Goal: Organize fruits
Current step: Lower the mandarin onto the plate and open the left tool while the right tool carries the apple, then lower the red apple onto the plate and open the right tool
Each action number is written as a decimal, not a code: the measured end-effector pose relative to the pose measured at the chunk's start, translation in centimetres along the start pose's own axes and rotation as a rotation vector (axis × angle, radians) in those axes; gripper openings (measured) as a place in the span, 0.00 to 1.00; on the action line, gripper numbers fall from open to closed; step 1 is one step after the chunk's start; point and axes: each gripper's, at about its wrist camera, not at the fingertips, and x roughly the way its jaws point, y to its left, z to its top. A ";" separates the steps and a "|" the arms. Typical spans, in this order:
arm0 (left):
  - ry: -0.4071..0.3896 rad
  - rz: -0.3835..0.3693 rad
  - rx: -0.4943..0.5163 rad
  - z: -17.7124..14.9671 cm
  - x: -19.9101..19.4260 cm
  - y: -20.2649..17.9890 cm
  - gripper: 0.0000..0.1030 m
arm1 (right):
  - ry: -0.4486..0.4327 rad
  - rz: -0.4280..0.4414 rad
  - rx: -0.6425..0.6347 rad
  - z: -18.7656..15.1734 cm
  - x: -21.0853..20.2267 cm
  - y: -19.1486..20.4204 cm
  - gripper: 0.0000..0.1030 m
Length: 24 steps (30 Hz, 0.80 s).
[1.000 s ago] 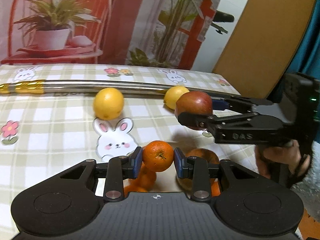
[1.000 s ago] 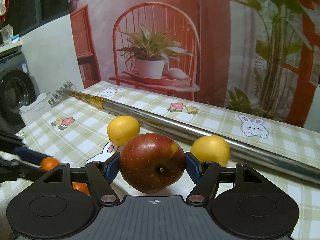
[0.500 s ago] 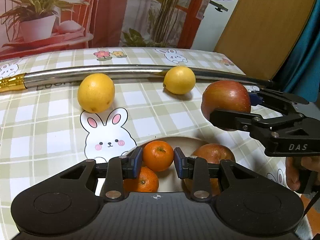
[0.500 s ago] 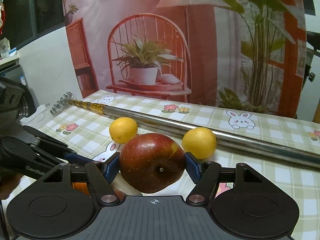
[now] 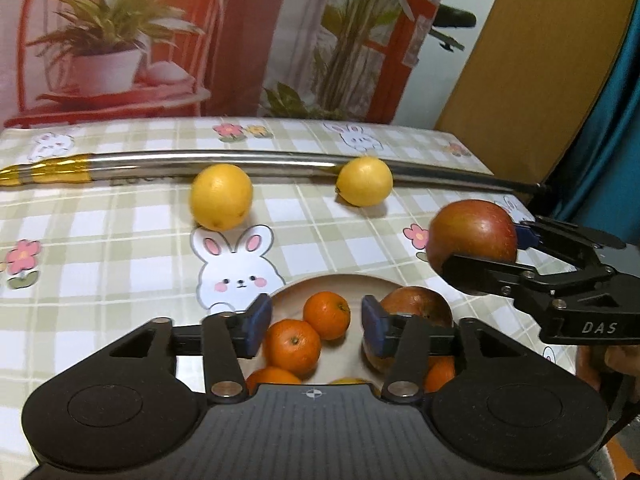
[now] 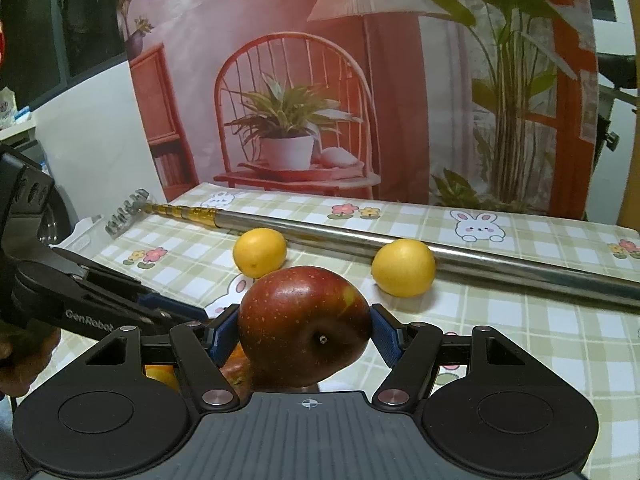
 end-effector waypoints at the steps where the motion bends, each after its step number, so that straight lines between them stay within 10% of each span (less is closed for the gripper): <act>1: -0.007 0.007 -0.003 -0.2 -0.5 -0.1 0.54 | -0.003 -0.001 0.002 0.0 -0.3 0.2 0.62; 24: -0.138 0.192 -0.068 -5.6 -9.9 -1.4 0.71 | 0.167 0.010 -0.076 -5.1 -3.6 8.6 0.62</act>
